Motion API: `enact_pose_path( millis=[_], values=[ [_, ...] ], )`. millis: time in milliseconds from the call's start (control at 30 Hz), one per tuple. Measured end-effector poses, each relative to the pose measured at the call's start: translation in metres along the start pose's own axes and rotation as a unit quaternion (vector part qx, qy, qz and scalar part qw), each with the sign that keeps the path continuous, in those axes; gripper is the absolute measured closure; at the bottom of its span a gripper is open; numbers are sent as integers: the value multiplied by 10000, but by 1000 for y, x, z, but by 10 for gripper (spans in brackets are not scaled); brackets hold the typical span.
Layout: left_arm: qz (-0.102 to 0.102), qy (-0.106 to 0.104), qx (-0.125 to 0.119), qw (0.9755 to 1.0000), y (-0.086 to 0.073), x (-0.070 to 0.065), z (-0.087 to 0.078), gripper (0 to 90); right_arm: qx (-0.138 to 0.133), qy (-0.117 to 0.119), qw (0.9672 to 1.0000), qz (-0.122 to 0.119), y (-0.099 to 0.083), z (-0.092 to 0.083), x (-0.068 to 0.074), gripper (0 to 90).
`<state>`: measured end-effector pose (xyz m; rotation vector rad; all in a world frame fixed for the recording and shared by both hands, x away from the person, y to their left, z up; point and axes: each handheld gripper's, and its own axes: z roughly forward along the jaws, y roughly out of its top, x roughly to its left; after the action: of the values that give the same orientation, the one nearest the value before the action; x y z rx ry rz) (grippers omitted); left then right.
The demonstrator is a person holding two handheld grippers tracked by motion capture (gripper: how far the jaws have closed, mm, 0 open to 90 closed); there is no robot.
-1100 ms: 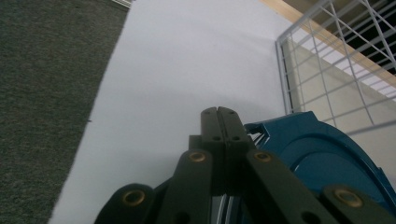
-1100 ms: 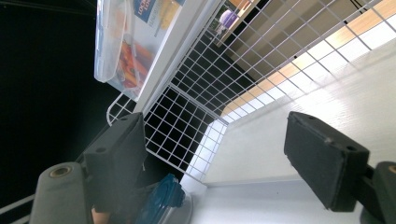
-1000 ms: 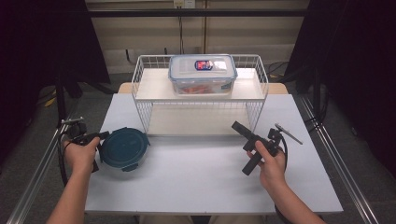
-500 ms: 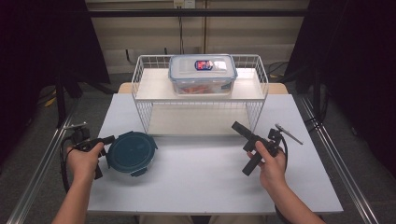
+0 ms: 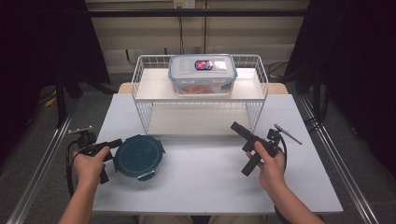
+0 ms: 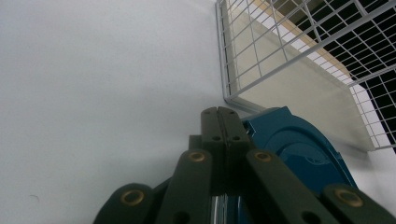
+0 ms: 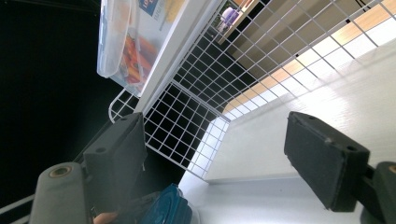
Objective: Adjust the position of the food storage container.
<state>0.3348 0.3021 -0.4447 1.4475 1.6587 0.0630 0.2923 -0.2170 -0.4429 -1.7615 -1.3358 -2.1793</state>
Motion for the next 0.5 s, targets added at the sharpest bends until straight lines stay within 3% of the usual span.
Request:
enact_pose_path(
  millis=[33, 67, 367, 433, 467, 500],
  values=[
    [-54, 71, -78, 9999, -1, -2, 0, 900, -1, 3, 10000, 10, 0, 0, 0, 206],
    [-18, -6, 2, 10000, 0, 0, -1, 900, 3, 9, 10000, 17, -1, 0, 0, 207],
    [-148, -100, -31, 9998, -8, 9, -12, 900, 26, 20, 10000, -30, -2, 1, 2, 207],
    [-135, -32, -40, 9999, -10, 10, -13, 900, 49, 37, 10000, -26, -4, 3, 3, 207],
    [-145, -23, 42, 9999, -11, 9, -13, 900, 49, 37, 10000, -26, -4, 3, 3, 207],
    [-100, -27, 300, 9995, -13, 10, -12, 900, 52, 47, 10000, -47, -4, 4, 4, 206]
  ],
)
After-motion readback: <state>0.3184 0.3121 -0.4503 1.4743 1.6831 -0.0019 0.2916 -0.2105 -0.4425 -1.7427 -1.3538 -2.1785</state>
